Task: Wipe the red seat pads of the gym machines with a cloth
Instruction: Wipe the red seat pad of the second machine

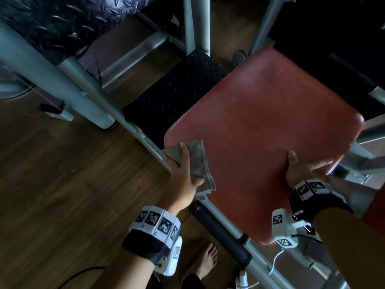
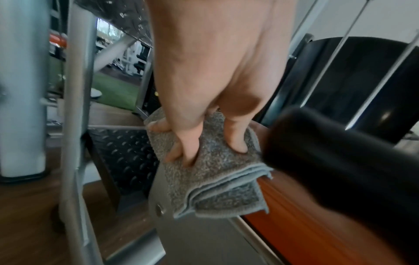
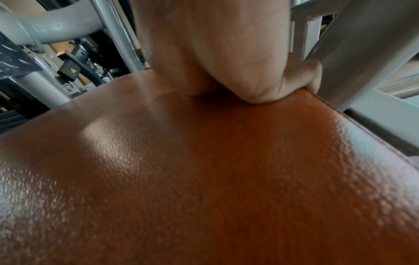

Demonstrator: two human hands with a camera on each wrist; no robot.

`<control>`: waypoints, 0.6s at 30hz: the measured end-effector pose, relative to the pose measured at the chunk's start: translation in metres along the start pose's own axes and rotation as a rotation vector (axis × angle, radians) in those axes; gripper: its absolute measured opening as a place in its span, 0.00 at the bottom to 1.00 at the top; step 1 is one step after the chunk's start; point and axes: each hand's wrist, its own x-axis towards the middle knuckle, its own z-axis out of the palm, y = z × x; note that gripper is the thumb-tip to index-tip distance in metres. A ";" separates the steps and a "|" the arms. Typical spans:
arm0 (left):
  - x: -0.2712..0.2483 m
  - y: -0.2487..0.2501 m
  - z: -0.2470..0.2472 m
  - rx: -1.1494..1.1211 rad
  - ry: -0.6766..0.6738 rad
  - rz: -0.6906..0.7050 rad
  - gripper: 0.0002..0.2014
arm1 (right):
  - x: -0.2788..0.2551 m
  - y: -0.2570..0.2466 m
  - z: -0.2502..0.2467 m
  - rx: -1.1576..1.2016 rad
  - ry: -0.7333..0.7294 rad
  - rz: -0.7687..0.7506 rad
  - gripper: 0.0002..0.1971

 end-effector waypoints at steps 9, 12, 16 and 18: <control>0.022 0.001 -0.015 0.017 0.109 -0.005 0.51 | 0.004 0.001 0.004 -0.010 0.013 0.012 0.48; 0.012 0.005 -0.007 0.307 0.058 0.047 0.50 | 0.006 0.002 0.006 0.004 0.016 0.018 0.49; 0.024 -0.001 -0.019 0.569 -0.023 0.147 0.51 | 0.009 0.001 0.008 0.020 0.006 0.035 0.49; 0.038 0.003 -0.030 0.691 -0.052 0.201 0.53 | 0.009 0.001 0.007 0.039 0.005 0.037 0.49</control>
